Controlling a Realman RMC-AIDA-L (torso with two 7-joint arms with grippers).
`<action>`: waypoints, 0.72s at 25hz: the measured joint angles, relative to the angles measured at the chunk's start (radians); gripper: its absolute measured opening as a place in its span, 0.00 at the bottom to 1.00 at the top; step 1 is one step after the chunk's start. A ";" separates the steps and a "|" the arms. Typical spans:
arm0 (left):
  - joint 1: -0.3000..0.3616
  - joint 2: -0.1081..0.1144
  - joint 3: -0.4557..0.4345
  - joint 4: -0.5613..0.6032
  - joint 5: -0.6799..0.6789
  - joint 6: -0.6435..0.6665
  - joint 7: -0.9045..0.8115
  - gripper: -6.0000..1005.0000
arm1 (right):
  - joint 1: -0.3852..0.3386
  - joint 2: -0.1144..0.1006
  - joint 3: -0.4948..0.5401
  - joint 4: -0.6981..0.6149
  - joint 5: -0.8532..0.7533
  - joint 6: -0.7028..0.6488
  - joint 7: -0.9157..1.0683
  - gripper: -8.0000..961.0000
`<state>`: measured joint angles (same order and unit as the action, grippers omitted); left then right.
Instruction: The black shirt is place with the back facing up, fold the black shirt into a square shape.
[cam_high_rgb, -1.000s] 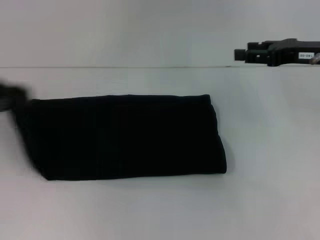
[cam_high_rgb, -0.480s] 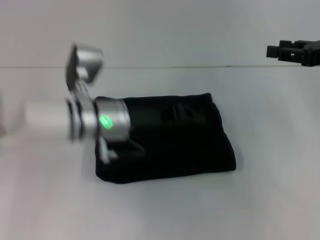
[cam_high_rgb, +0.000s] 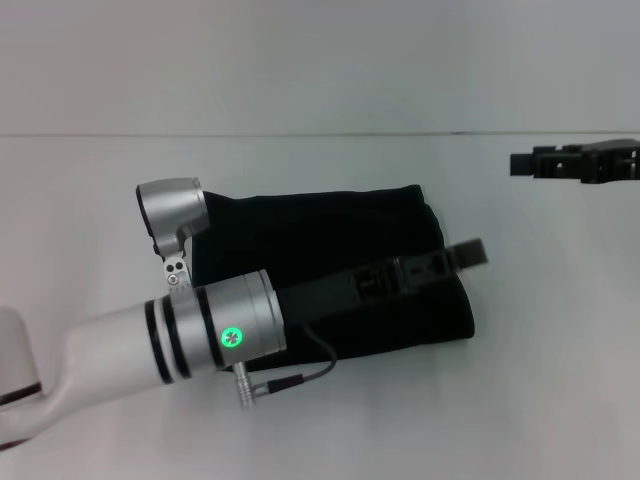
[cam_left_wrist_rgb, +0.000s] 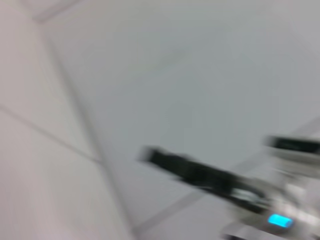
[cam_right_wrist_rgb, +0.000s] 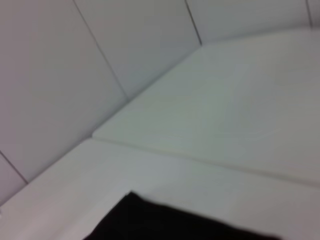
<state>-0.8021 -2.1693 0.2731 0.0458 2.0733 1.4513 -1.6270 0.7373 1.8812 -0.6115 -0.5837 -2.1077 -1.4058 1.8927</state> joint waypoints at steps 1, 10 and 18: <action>0.001 0.000 0.007 0.005 0.000 0.016 0.000 0.31 | 0.003 0.001 -0.013 0.001 -0.007 0.002 0.024 0.64; 0.074 0.006 0.169 0.216 0.002 0.219 0.152 0.57 | 0.070 0.029 -0.135 0.146 -0.072 0.105 0.203 0.61; 0.138 0.018 0.248 0.381 0.011 0.228 0.194 0.78 | 0.103 0.092 -0.165 0.232 -0.075 0.239 0.264 0.59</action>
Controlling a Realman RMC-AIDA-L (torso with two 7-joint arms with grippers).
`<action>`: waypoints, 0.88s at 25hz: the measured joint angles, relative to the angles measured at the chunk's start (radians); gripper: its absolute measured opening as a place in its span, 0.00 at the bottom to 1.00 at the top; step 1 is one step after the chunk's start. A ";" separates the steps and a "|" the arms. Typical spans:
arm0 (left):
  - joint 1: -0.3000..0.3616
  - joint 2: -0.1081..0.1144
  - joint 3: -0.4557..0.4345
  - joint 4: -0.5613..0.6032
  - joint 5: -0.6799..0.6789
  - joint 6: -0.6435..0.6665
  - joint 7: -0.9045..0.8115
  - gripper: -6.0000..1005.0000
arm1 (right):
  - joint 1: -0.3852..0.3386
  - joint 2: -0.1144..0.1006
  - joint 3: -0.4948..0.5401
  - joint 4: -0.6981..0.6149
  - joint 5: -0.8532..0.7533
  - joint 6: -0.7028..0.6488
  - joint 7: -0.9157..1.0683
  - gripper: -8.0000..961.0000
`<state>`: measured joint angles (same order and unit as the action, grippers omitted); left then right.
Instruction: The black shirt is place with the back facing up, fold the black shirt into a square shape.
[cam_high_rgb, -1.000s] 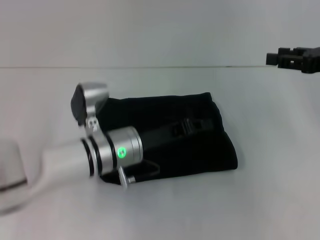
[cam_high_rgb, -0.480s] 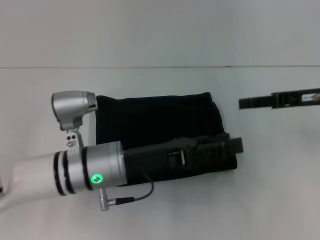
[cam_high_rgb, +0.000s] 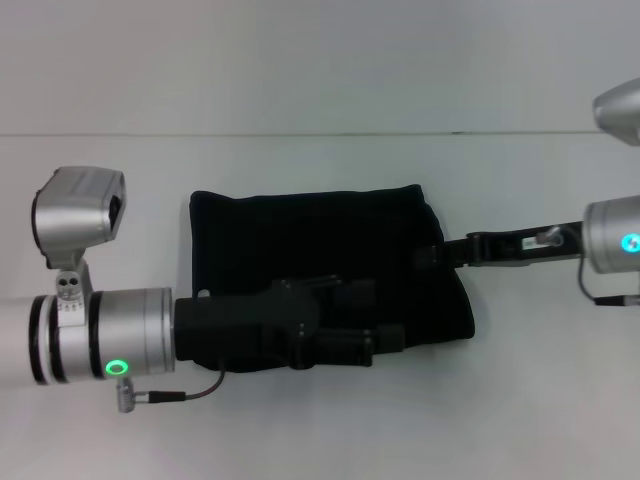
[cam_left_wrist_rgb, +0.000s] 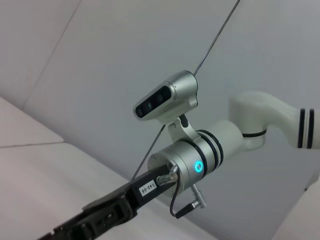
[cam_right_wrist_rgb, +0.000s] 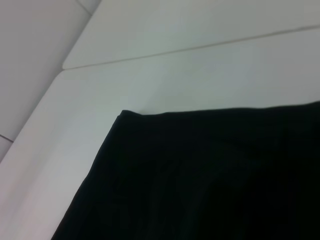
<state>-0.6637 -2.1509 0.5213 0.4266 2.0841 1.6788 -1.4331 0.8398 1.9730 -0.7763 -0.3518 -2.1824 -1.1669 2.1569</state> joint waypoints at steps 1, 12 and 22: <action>0.002 0.000 0.002 0.006 0.007 0.000 0.006 0.81 | 0.002 0.008 -0.001 0.002 0.000 0.014 0.003 0.58; 0.007 0.000 0.005 0.020 0.054 -0.011 0.037 0.90 | 0.021 0.067 0.004 0.041 0.007 0.144 0.010 0.55; 0.007 0.000 0.006 0.016 0.056 -0.025 0.045 0.90 | 0.020 0.100 0.038 0.041 0.017 0.177 -0.008 0.52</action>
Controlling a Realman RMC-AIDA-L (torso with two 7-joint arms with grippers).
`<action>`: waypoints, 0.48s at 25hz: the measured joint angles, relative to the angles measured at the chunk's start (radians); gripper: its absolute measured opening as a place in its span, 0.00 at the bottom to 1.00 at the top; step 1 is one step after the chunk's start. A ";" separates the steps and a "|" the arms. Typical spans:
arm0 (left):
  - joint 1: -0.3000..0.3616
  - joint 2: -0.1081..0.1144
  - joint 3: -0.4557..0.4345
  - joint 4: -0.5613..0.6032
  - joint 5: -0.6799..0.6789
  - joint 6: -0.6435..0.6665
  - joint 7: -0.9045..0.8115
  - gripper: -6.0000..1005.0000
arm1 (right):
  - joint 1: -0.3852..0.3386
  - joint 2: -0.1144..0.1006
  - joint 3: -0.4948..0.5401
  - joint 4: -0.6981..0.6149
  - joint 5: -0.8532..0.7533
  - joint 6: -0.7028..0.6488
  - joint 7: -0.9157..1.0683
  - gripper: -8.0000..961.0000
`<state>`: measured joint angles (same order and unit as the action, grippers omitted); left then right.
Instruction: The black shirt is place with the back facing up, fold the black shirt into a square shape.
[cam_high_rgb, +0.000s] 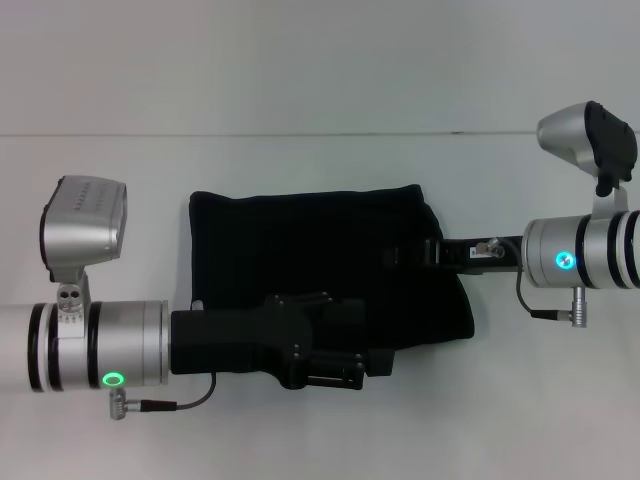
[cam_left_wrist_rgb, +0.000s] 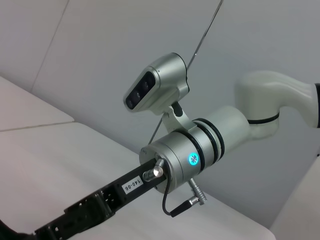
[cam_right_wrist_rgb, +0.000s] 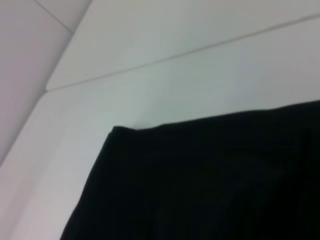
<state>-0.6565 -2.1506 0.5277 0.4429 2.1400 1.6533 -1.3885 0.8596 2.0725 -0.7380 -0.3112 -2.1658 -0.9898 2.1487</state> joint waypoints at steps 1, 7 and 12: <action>0.000 0.000 0.000 0.000 0.000 0.000 0.000 0.90 | -0.004 0.002 0.008 0.000 0.008 0.000 -0.013 0.49; 0.000 0.000 0.000 -0.003 0.000 -0.004 -0.002 0.90 | -0.033 -0.007 0.021 -0.001 0.088 -0.049 -0.093 0.35; 0.000 -0.003 0.000 -0.005 0.000 -0.007 -0.005 0.90 | -0.044 -0.012 0.023 -0.007 0.109 -0.070 -0.114 0.22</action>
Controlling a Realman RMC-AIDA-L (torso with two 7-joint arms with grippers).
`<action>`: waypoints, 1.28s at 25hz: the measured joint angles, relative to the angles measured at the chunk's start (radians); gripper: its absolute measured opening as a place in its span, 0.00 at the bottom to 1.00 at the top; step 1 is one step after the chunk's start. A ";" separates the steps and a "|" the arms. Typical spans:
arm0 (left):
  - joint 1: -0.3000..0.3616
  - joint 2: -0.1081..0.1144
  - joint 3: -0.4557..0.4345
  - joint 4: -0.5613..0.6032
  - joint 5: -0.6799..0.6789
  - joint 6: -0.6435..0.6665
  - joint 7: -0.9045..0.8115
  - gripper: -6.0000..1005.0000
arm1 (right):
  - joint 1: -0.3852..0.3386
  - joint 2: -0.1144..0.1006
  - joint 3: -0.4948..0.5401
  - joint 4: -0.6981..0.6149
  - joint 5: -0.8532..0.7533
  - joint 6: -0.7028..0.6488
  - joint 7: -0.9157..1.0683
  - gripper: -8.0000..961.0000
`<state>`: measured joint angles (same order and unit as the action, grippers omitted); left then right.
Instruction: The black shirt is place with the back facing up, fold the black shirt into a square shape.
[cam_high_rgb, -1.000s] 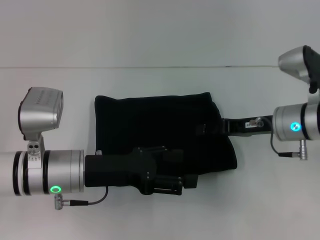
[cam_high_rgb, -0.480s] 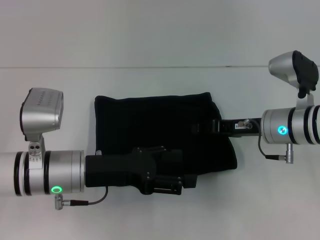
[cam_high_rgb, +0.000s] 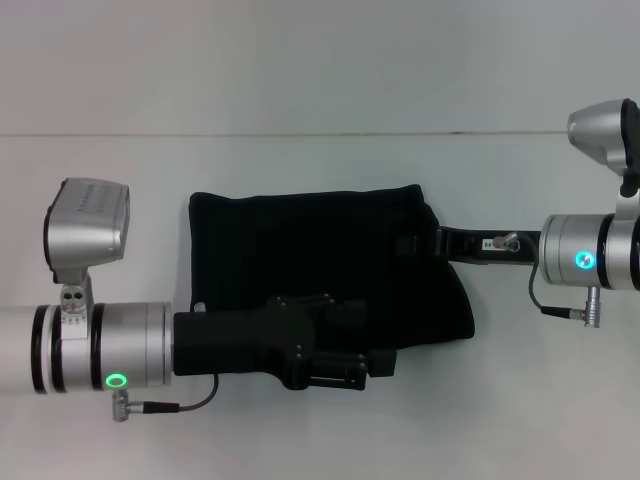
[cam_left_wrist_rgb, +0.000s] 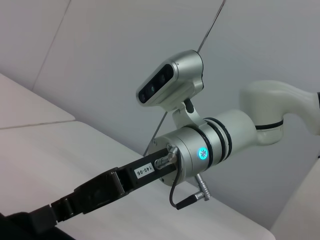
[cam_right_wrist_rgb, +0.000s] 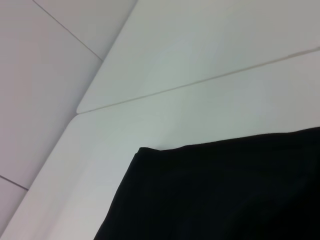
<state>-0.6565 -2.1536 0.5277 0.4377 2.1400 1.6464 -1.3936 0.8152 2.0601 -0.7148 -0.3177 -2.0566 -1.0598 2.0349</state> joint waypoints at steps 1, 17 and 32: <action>0.000 0.000 0.000 0.000 0.000 0.000 -0.002 0.90 | -0.001 0.000 0.001 -0.001 0.001 -0.002 -0.006 0.18; -0.001 0.001 -0.001 -0.001 -0.001 -0.003 -0.035 0.90 | -0.005 -0.038 0.005 -0.106 0.064 -0.114 -0.078 0.05; -0.008 0.003 -0.007 -0.001 -0.011 -0.003 -0.070 0.90 | -0.036 -0.068 -0.053 -0.084 0.059 -0.079 -0.071 0.13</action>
<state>-0.6644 -2.1506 0.5207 0.4371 2.1294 1.6437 -1.4635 0.7796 1.9917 -0.7683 -0.4015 -1.9981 -1.1393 1.9643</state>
